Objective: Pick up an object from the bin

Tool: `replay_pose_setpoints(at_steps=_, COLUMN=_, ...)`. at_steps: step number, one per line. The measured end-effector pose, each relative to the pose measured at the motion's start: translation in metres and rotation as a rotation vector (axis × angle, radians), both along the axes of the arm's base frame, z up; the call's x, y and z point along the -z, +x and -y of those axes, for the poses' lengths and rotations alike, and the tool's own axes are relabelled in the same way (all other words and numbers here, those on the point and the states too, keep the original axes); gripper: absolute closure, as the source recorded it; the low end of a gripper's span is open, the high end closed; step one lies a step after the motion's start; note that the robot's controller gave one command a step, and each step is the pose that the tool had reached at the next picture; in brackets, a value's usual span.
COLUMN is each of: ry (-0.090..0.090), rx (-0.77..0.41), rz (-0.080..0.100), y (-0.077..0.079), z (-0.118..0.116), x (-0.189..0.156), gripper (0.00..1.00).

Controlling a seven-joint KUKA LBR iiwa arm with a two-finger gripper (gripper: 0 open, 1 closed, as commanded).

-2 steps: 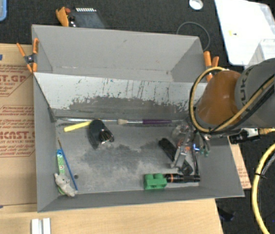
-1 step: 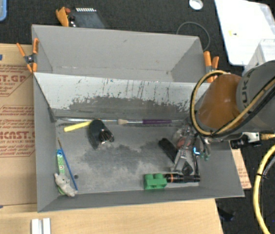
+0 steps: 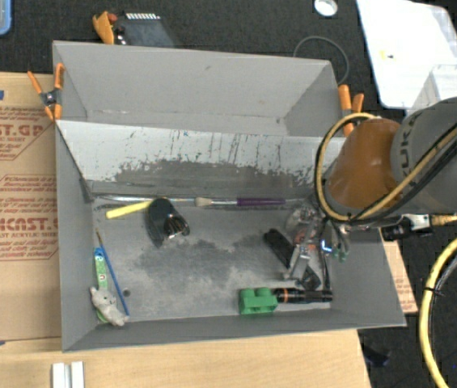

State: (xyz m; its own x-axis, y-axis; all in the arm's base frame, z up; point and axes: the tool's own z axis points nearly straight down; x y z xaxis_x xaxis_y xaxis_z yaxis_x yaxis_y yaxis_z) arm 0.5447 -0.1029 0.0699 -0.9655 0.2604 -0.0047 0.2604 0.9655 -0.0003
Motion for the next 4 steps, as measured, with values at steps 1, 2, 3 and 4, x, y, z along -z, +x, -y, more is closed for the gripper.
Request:
replay_pose_setpoints(at_steps=1, ry=0.001, rx=0.017, rz=-0.004, y=-0.008, z=-0.001, x=0.0, gripper=1.0)
replay_pose_setpoints(at_steps=2, ry=0.001, rx=0.017, rz=-0.004, y=-0.008, z=-0.001, x=0.0, gripper=1.0)
replay_pose_setpoints(at_steps=3, ry=0.004, rx=0.018, rz=-0.015, y=-0.011, z=-0.002, x=-0.022, gripper=1.0)
replay_pose_setpoints(at_steps=4, ry=0.004, rx=0.017, rz=-0.009, y=-0.009, z=-0.002, x=-0.068, gripper=1.0)
